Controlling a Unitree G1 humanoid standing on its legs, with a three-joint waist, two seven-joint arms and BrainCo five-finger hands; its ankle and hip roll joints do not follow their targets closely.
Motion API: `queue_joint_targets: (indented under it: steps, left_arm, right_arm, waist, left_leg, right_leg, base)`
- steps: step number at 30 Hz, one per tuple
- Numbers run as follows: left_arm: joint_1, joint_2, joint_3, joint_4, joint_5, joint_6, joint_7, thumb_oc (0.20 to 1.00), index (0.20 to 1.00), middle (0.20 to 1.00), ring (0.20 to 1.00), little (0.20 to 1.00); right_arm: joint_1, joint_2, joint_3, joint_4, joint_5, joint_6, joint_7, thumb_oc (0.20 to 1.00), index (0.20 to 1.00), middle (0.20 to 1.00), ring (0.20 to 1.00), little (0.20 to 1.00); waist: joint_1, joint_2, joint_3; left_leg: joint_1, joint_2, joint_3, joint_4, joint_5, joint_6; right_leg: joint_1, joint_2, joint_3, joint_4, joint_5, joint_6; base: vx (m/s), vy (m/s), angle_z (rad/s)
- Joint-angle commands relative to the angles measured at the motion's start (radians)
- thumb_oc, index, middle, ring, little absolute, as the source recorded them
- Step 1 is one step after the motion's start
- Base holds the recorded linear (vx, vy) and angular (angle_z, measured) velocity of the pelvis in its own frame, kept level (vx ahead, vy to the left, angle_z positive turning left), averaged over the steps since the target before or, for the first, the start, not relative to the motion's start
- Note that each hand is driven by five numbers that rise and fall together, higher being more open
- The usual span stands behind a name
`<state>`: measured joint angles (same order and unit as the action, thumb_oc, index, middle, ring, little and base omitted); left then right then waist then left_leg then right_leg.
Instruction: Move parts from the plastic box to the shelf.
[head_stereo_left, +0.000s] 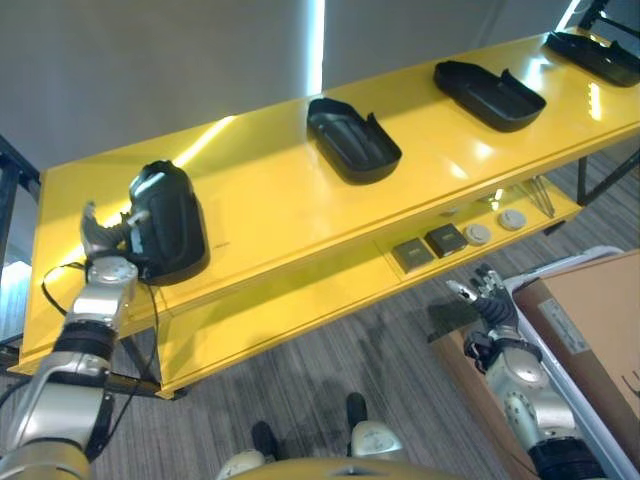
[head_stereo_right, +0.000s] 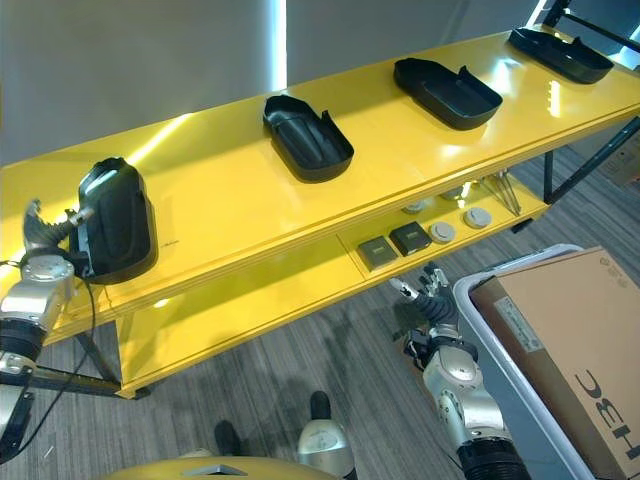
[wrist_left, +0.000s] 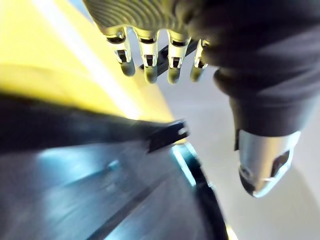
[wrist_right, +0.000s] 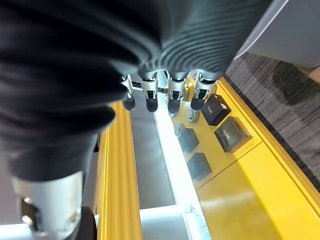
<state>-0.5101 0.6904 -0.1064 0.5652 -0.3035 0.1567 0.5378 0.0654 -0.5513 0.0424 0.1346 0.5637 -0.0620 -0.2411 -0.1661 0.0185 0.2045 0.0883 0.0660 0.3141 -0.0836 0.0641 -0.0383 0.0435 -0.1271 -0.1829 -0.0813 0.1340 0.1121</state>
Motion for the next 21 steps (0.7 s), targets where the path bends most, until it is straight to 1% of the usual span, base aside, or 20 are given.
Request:
queue_joint_targets:
  steps: [1, 2, 3, 5, 6, 7, 8, 9, 11, 12, 13, 14, 15, 16, 17, 18, 19, 20, 21]
  left_arm:
    - [-0.013, 0.153, 0.100, -0.127, 0.047, -0.198, 0.072, 1.000, 1.000, 1.000, 1.000, 1.000]
    - [-0.008, 0.161, 0.109, -0.145, 0.053, -0.220, 0.071, 1.000, 1.000, 1.000, 1.000, 1.000]
    - [0.032, 0.204, 0.174, -0.281, 0.075, -0.257, 0.038, 1.000, 1.000, 1.000, 1.000, 1.000]
    - [0.099, 0.236, 0.255, -0.451, 0.059, -0.281, -0.027, 1.000, 1.000, 1.000, 1.000, 1.000]
    - [0.169, 0.245, 0.318, -0.570, 0.028, -0.316, -0.110, 1.000, 1.000, 1.000, 1.000, 1.000]
    - [0.206, 0.239, 0.344, -0.632, 0.001, -0.313, -0.157, 1.000, 1.000, 1.000, 1.000, 1.000]
    - [0.260, 0.220, 0.368, -0.713, -0.062, -0.335, -0.260, 1.000, 1.000, 1.000, 1.000, 1.000]
    - [0.323, 0.192, 0.395, -0.792, -0.127, -0.333, -0.378, 1.000, 1.000, 1.000, 1.000, 1.000]
    - [0.458, 0.111, 0.413, -0.946, -0.227, -0.285, -0.599, 1.000, 1.000, 1.000, 1.000, 1.000]
    - [0.506, 0.082, 0.417, -0.981, -0.247, -0.261, -0.673, 1.000, 1.000, 1.000, 1.000, 1.000]
    - [0.578, 0.043, 0.404, -1.014, -0.236, -0.239, -0.783, 1.000, 1.000, 1.000, 1.000, 1.000]
    - [0.617, 0.023, 0.389, -1.016, -0.248, -0.222, -0.831, 1.000, 1.000, 1.000, 1.000, 1.000]
    - [0.649, -0.004, 0.355, -1.003, -0.214, -0.231, -0.895, 1.000, 1.000, 1.000, 1.000, 1.000]
    - [0.693, -0.018, 0.319, -0.995, -0.248, -0.191, -0.972, 0.834, 0.834, 0.834, 0.834, 0.834]
    - [0.727, -0.028, 0.280, -0.980, -0.296, -0.164, -1.016, 0.504, 0.504, 0.504, 0.504, 0.504]
    - [0.736, -0.030, 0.267, -0.974, -0.318, -0.141, -1.029, 0.416, 0.416, 0.416, 0.416, 0.416]
    - [0.754, -0.032, 0.224, -0.956, -0.346, -0.124, -1.046, 0.200, 0.200, 0.200, 0.200, 0.200]
    - [0.762, -0.035, 0.193, -0.941, -0.381, -0.117, -1.055, 0.200, 0.200, 0.200, 0.200, 0.200]
    - [0.763, -0.037, 0.183, -0.936, -0.400, -0.107, -1.058, 0.200, 0.200, 0.200, 0.200, 0.200]
  right_arm:
    - [-0.028, -0.014, -0.011, -0.034, -0.002, -0.052, -0.018, 1.000, 1.000, 1.000, 1.000, 1.000]
    - [-0.027, -0.012, -0.013, -0.036, -0.005, -0.051, -0.019, 1.000, 1.000, 1.000, 1.000, 1.000]
    - [-0.014, 0.002, -0.030, -0.043, -0.022, -0.045, -0.022, 1.000, 1.000, 1.000, 1.000, 1.000]
    - [0.008, 0.023, -0.055, -0.057, -0.044, -0.037, -0.027, 1.000, 1.000, 1.000, 1.000, 1.000]
    - [0.026, 0.039, -0.075, -0.075, -0.056, -0.025, -0.030, 1.000, 1.000, 1.000, 1.000, 1.000]
    - [0.035, 0.047, -0.083, -0.087, -0.064, -0.018, -0.033, 1.000, 1.000, 1.000, 1.000, 1.000]
    - [0.048, 0.062, -0.098, -0.109, -0.072, -0.006, -0.035, 1.000, 1.000, 1.000, 1.000, 1.000]
    - [0.068, 0.074, -0.111, -0.127, -0.080, -0.002, -0.032, 1.000, 1.000, 1.000, 1.000, 1.000]
    - [0.110, 0.102, -0.145, -0.181, -0.091, 0.020, -0.029, 1.000, 1.000, 1.000, 1.000, 1.000]
    - [0.125, 0.105, -0.154, -0.200, -0.088, 0.028, -0.029, 1.000, 1.000, 1.000, 1.000, 1.000]
    - [0.146, 0.109, -0.165, -0.222, -0.080, 0.035, -0.030, 1.000, 1.000, 1.000, 1.000, 1.000]
    - [0.159, 0.107, -0.173, -0.231, -0.072, 0.036, -0.027, 1.000, 1.000, 1.000, 1.000, 1.000]
    - [0.172, 0.105, -0.170, -0.231, -0.067, 0.029, -0.028, 1.000, 1.000, 1.000, 1.000, 1.000]
    - [0.182, 0.095, -0.170, -0.219, -0.049, 0.016, -0.022, 1.000, 1.000, 1.000, 1.000, 1.000]
    - [0.184, 0.083, -0.157, -0.204, -0.041, -0.003, -0.027, 1.000, 1.000, 1.000, 1.000, 1.000]
    - [0.184, 0.079, -0.151, -0.199, -0.037, -0.010, -0.029, 1.000, 1.000, 1.000, 1.000, 1.000]
    - [0.183, 0.066, -0.138, -0.189, -0.026, -0.023, -0.037, 1.000, 1.000, 1.000, 1.000, 1.000]
    - [0.181, 0.059, -0.130, -0.180, -0.019, -0.031, -0.041, 1.000, 1.000, 1.000, 1.000, 1.000]
    - [0.181, 0.056, -0.127, -0.177, -0.016, -0.034, -0.041, 1.000, 1.000, 1.000, 1.000, 1.000]
  waist:
    - [0.040, 0.002, -0.047]
    - [0.043, 0.002, -0.049]
    - [0.058, 0.003, -0.049]
    - [0.081, 0.004, -0.055]
    - [0.097, 0.003, -0.057]
    - [0.102, 0.003, -0.058]
    - [0.113, 0.001, -0.058]
    - [0.120, 0.000, -0.059]
    - [0.141, -0.006, -0.056]
    - [0.147, -0.007, -0.058]
    - [0.158, -0.009, -0.058]
    - [0.161, -0.010, -0.058]
    - [0.166, -0.012, -0.060]
    - [0.173, -0.014, -0.059]
    - [0.179, -0.012, -0.055]
    - [0.181, -0.012, -0.054]
    - [0.183, -0.010, -0.052]
    - [0.184, -0.010, -0.052]
    - [0.185, -0.010, -0.051]
  left_leg:
    - [-0.036, 0.084, -0.008, 0.096, -0.055, -0.022]
    - [-0.037, 0.083, -0.009, 0.095, -0.055, -0.022]
    - [-0.032, 0.082, -0.017, 0.094, -0.058, -0.022]
    - [-0.036, 0.080, -0.025, 0.090, -0.055, -0.024]
    - [-0.036, 0.078, -0.031, 0.087, -0.056, -0.024]
    - [-0.036, 0.077, -0.034, 0.086, -0.057, -0.025]
    - [-0.035, 0.076, -0.039, 0.082, -0.057, -0.025]
    - [-0.033, 0.074, -0.044, 0.079, -0.058, -0.025]
    - [-0.030, 0.071, -0.053, 0.077, -0.061, -0.024]
    - [-0.031, 0.070, -0.056, 0.075, -0.061, -0.024]
    - [-0.030, 0.068, -0.059, 0.073, -0.062, -0.023]
    - [-0.030, 0.067, -0.061, 0.073, -0.062, -0.022]
    - [-0.031, 0.067, -0.061, 0.075, -0.063, -0.021]
    - [-0.035, 0.066, -0.065, 0.078, -0.063, -0.019]
    - [-0.038, 0.066, -0.067, 0.078, -0.062, -0.017]
    - [-0.039, 0.066, -0.067, 0.078, -0.061, -0.017]
    - [-0.039, 0.065, -0.065, 0.077, -0.059, -0.015]
    - [-0.039, 0.065, -0.065, 0.077, -0.059, -0.014]
    - [-0.039, 0.065, -0.065, 0.077, -0.058, -0.013]
  right_leg:
    - [-0.020, -0.064, -0.013, 0.123, -0.135, 0.052]
    - [-0.020, -0.064, -0.014, 0.122, -0.135, 0.052]
    - [-0.009, -0.069, -0.025, 0.118, -0.137, 0.054]
    - [-0.005, -0.072, -0.037, 0.109, -0.130, 0.057]
    - [0.001, -0.074, -0.046, 0.103, -0.128, 0.058]
    - [0.003, -0.076, -0.050, 0.101, -0.127, 0.060]
    - [0.007, -0.078, -0.057, 0.097, -0.126, 0.062]
    - [0.013, -0.079, -0.063, 0.092, -0.125, 0.064]
    - [0.022, -0.082, -0.075, 0.085, -0.121, 0.068]
    - [0.023, -0.082, -0.077, 0.082, -0.119, 0.069]
    - [0.025, -0.081, -0.083, 0.077, -0.115, 0.071]
    - [0.027, -0.081, -0.083, 0.076, -0.113, 0.070]
    - [0.027, -0.081, -0.084, 0.072, -0.110, 0.070]
    - [0.025, -0.080, -0.084, 0.070, -0.106, 0.069]
    - [0.024, -0.080, -0.087, 0.068, -0.102, 0.068]
    - [0.023, -0.081, -0.087, 0.067, -0.099, 0.068]
    - [0.022, -0.081, -0.088, 0.064, -0.096, 0.069]
    - [0.023, -0.081, -0.090, 0.063, -0.095, 0.068]
    - [0.023, -0.081, -0.091, 0.063, -0.095, 0.068]
  base:
    - [0.00, 0.008, 0.16]
    - [0.02, 0.008, 0.19]
    - [0.03, 0.006, 0.20]
    - [0.03, 0.010, 0.07]
    - [0.02, 0.012, 0.19]
    - [0.02, 0.013, 0.29]
    - [0.01, 0.008, 0.29]
    - [0.01, 0.005, 0.21]
    - [0.01, -0.006, 0.21]
    - [0.00, -0.015, 0.19]
    - [0.00, -0.015, 0.13]
    - [0.00, -0.017, 0.08]
    - [-0.01, -0.014, 0.14]
    - [-0.03, -0.010, 0.20]
    - [-0.04, -0.002, 0.17]
    - [-0.04, 0.009, 0.09]
    - [0.00, 0.000, 0.00]
    - [0.00, 0.000, 0.00]
    - [0.00, 0.000, 0.00]
